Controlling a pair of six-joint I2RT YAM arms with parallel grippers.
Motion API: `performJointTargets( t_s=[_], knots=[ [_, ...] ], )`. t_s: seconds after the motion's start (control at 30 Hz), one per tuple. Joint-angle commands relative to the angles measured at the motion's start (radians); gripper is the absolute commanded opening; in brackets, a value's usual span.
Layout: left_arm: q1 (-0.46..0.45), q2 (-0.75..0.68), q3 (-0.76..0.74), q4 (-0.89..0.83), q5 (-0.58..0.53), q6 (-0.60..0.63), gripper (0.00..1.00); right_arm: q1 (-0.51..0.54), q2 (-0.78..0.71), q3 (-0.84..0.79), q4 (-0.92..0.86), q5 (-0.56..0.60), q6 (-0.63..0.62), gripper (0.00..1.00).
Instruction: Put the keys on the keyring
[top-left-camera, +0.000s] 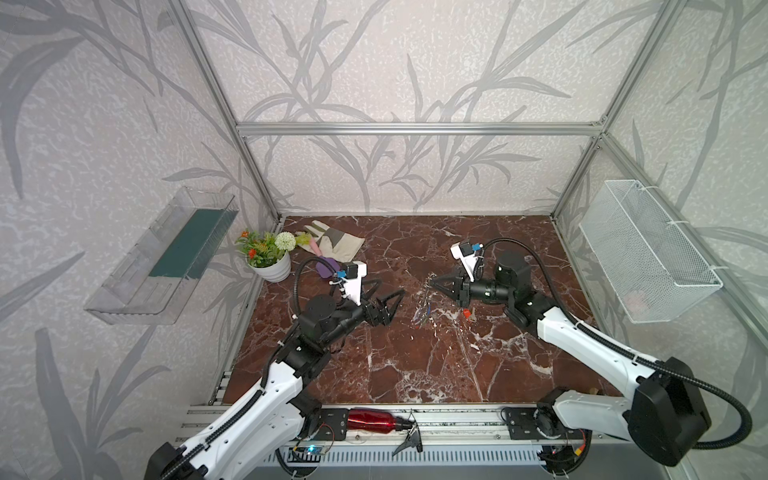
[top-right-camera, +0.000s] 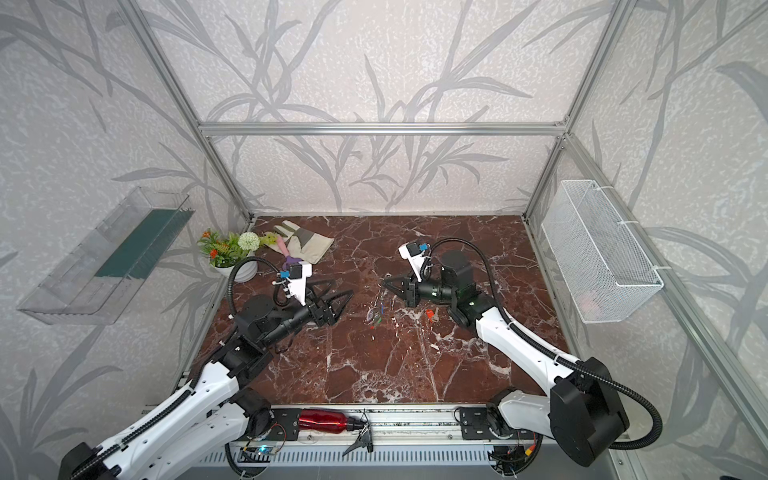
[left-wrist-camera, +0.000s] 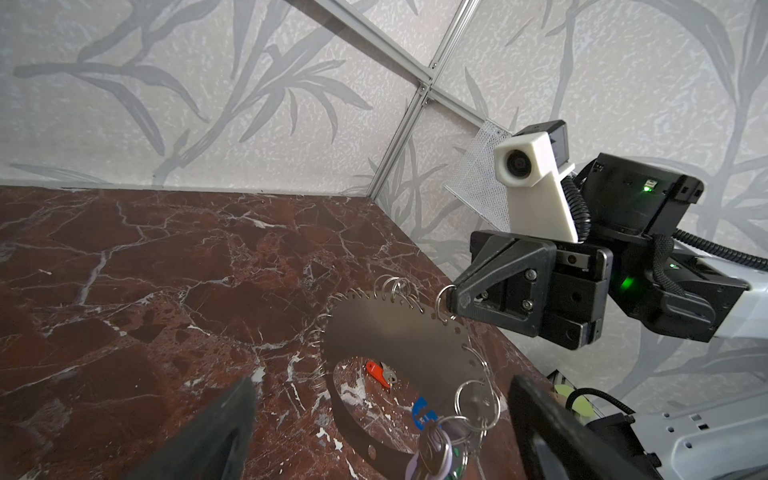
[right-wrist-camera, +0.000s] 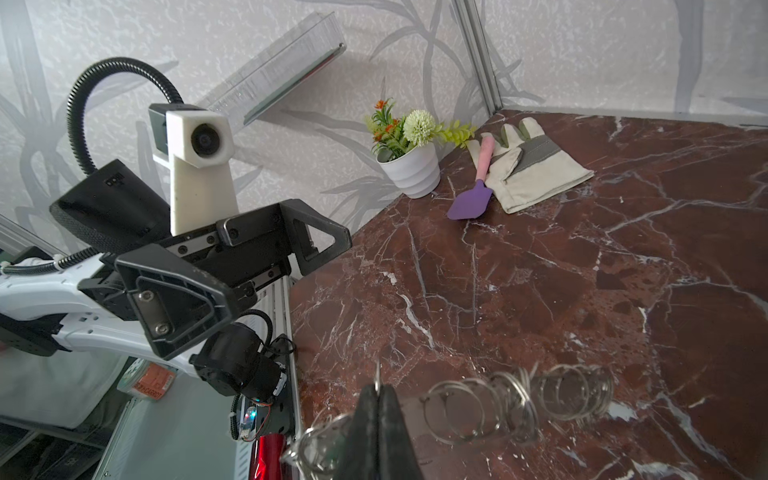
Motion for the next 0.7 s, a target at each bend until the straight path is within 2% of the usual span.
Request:
performJointTargets(
  t_s=[0.0,0.37,0.43,0.6,0.67],
  knots=[
    [0.005,0.016,0.044,-0.005,0.000,0.034,0.92,0.009,-0.041,0.029,0.001,0.015,-0.065,0.00],
    [0.004,0.147,0.108,-0.016,0.080,0.050,0.84,0.023,-0.056,0.016,-0.014,0.030,-0.125,0.00],
    [0.004,0.169,0.122,-0.013,0.096,0.048,0.78,0.023,-0.056,0.013,-0.011,0.024,-0.129,0.00],
    [0.005,0.234,0.143,0.061,0.193,0.030,0.57,0.023,-0.051,0.008,-0.005,0.017,-0.134,0.00],
    [0.004,0.244,0.147,0.068,0.191,0.016,0.53,0.023,-0.060,-0.003,0.009,0.023,-0.136,0.00]
  ],
)
